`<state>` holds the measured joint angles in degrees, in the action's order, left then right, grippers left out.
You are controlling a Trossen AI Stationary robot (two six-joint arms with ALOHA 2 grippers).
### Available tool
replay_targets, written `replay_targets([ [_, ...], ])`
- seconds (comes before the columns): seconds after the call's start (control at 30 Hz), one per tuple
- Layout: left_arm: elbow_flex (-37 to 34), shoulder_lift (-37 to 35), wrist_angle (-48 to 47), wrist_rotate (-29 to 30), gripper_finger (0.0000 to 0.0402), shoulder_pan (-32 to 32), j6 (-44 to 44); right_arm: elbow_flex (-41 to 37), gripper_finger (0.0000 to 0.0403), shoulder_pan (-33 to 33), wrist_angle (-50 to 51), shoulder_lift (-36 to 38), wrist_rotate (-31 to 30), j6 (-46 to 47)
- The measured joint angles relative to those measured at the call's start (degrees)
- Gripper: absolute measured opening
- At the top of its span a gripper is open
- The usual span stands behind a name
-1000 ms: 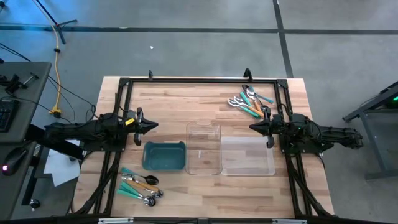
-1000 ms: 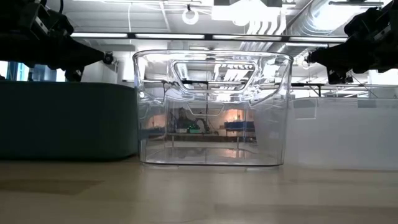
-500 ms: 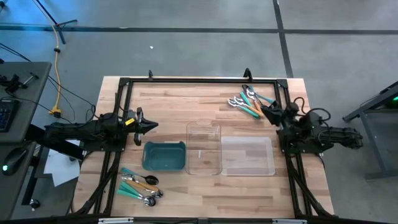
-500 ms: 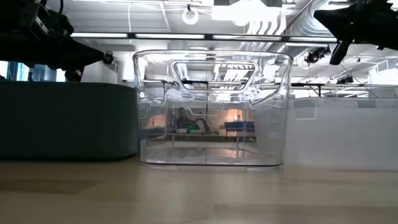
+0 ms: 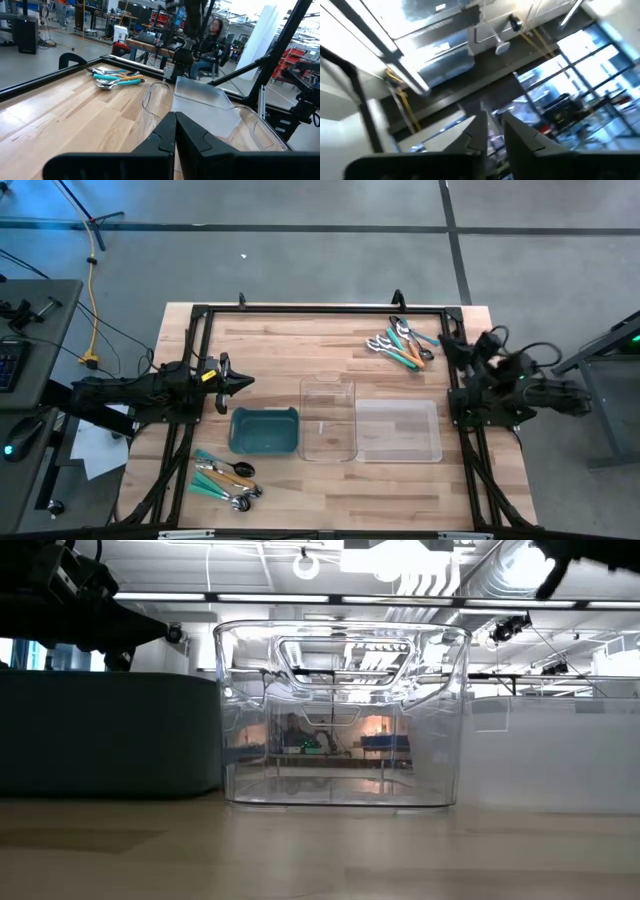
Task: Sort silverware by color (type)
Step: Put the light blue spoon into the blue bin
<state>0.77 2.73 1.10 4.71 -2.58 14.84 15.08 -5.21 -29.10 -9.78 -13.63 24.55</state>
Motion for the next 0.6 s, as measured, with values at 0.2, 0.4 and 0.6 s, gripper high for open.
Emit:
replay_targets([
  [0.2, 0.0, 0.0, 0.0, 0.0, 0.0000, 0.0, 0.0, 20.2, 0.0110, 0.0, 18.6, -11.8, -7.0, -6.5],
  [0.4, 0.0, 0.0, 0.0, 0.0, 0.0000, 0.0, 0.0, 35.0, 0.0151, 0.0, 40.7, -22.5, -11.3, -7.7],
  [0.6, 0.0, 0.0, 0.0, 0.0, 0.0000, 0.0, 0.0, 40.5, 0.0165, -0.1, 54.1, -30.3, -11.3, -2.3],
])
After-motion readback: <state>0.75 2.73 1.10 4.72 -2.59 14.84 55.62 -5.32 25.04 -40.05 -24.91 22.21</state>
